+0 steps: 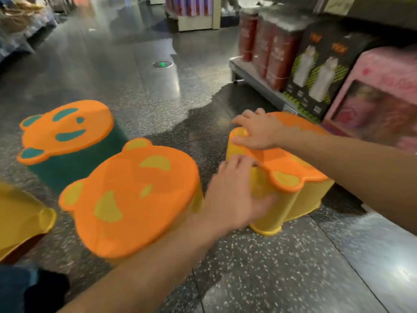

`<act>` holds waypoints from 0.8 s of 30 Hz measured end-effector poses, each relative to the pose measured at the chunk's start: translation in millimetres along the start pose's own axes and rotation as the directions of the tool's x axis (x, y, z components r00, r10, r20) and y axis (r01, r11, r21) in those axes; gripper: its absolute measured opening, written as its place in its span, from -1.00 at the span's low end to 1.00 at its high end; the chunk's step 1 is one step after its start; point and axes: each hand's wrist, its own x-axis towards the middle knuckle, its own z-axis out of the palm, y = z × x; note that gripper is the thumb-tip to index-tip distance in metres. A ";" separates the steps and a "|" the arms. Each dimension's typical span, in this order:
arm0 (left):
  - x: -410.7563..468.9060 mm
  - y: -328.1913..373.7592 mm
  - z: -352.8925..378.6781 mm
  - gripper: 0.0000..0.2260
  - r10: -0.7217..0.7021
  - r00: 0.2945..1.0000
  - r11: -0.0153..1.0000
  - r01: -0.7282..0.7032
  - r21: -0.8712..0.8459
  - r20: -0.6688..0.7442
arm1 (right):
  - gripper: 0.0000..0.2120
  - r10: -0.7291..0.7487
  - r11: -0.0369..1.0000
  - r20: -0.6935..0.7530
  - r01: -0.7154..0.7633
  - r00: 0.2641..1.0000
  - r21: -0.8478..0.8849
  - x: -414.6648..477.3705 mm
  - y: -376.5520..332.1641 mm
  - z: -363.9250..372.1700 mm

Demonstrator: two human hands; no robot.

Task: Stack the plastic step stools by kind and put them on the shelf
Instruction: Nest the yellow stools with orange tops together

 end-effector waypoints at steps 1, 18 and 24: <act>5.5 14.4 17.9 -0.20 -0.029 0.996 0.999 0.025 0.047 0.082 | -0.36 0.057 0.998 0.051 -0.058 0.997 0.006 0.9 16.4 1.9; 58.1 -26.2 64.5 -0.64 0.068 0.971 0.997 -0.071 -0.004 -0.229 | -0.16 0.203 0.974 0.148 -0.214 0.968 0.069 0.8 84.7 17.2; 73.9 -66.6 26.1 -0.71 0.105 0.992 0.994 -0.102 0.031 -0.077 | -0.21 0.113 0.992 0.092 -0.118 0.989 0.051 -7.5 84.5 16.7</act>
